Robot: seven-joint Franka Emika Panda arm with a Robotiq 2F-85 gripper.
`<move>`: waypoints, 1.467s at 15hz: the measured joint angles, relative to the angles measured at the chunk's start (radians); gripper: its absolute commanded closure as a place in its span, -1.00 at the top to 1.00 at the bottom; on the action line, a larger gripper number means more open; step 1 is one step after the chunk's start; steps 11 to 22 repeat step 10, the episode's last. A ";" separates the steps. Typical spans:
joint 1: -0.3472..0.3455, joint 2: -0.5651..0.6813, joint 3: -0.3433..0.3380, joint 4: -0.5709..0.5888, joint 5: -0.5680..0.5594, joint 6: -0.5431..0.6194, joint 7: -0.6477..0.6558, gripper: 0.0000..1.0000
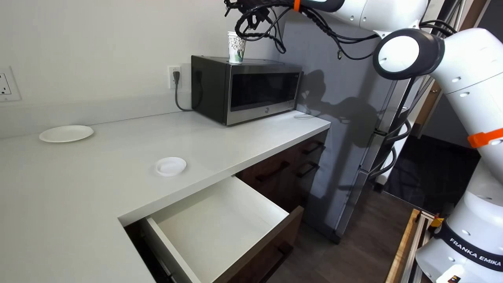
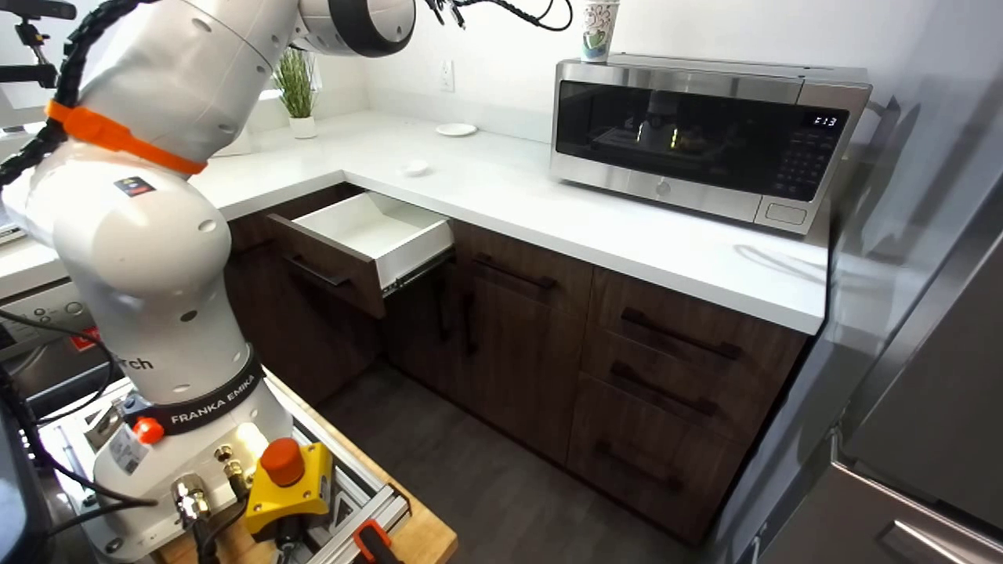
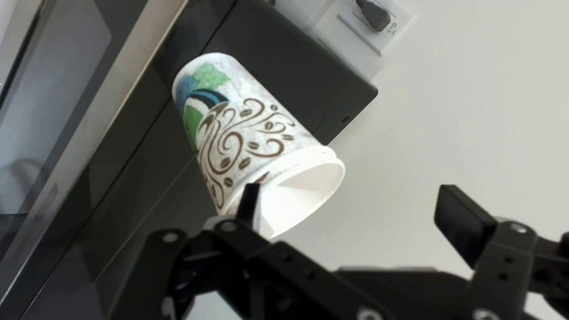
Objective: Move the cup to the top of the microwave
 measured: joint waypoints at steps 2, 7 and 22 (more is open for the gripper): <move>0.012 -0.038 0.014 -0.006 0.000 -0.126 -0.039 1.00; 0.037 -0.177 0.031 -0.034 -0.001 -0.486 -0.142 1.00; 0.032 -0.247 0.040 -0.066 0.005 -0.663 -0.225 1.00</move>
